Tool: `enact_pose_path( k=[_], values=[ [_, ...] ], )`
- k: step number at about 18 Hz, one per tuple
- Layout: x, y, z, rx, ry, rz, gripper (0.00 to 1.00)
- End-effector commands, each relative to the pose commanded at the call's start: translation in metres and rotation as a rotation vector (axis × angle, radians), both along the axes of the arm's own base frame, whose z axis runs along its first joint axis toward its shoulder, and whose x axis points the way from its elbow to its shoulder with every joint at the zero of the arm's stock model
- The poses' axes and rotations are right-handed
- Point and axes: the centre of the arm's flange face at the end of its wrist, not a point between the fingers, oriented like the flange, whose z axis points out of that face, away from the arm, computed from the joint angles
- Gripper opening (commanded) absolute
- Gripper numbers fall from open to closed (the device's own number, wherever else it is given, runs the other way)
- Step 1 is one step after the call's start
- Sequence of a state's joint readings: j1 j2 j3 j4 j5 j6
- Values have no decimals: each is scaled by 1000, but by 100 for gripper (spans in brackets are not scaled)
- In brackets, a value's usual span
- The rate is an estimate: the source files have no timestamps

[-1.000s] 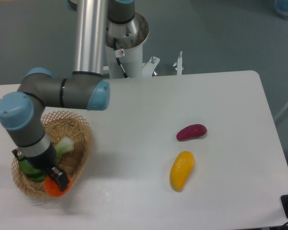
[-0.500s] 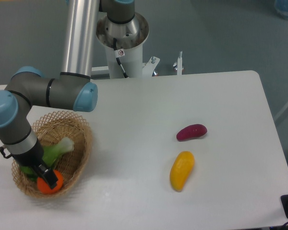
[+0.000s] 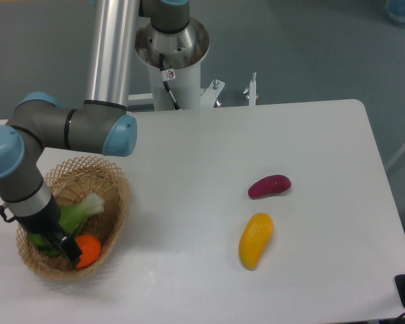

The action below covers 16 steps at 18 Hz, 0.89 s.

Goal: Place the orange in the basket

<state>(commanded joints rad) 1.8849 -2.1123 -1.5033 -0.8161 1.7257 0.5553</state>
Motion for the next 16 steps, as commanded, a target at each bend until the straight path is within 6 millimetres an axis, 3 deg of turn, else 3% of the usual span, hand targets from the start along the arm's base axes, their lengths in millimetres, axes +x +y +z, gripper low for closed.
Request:
enact_pose_path(
  k=[3, 7, 9, 12, 14, 16],
  values=[
    [-35, -5, 7, 12, 4, 49, 99],
    [-105, -30, 11, 11, 4, 153, 100],
    [-119, -38, 14, 17, -7, 184, 100],
    [-147, -60, 0, -16, -11, 239, 100],
    [-183, -94, 12, -3, -21, 314, 100],
    [-205, -101, 19, 9, -19, 344, 100]
  ],
)
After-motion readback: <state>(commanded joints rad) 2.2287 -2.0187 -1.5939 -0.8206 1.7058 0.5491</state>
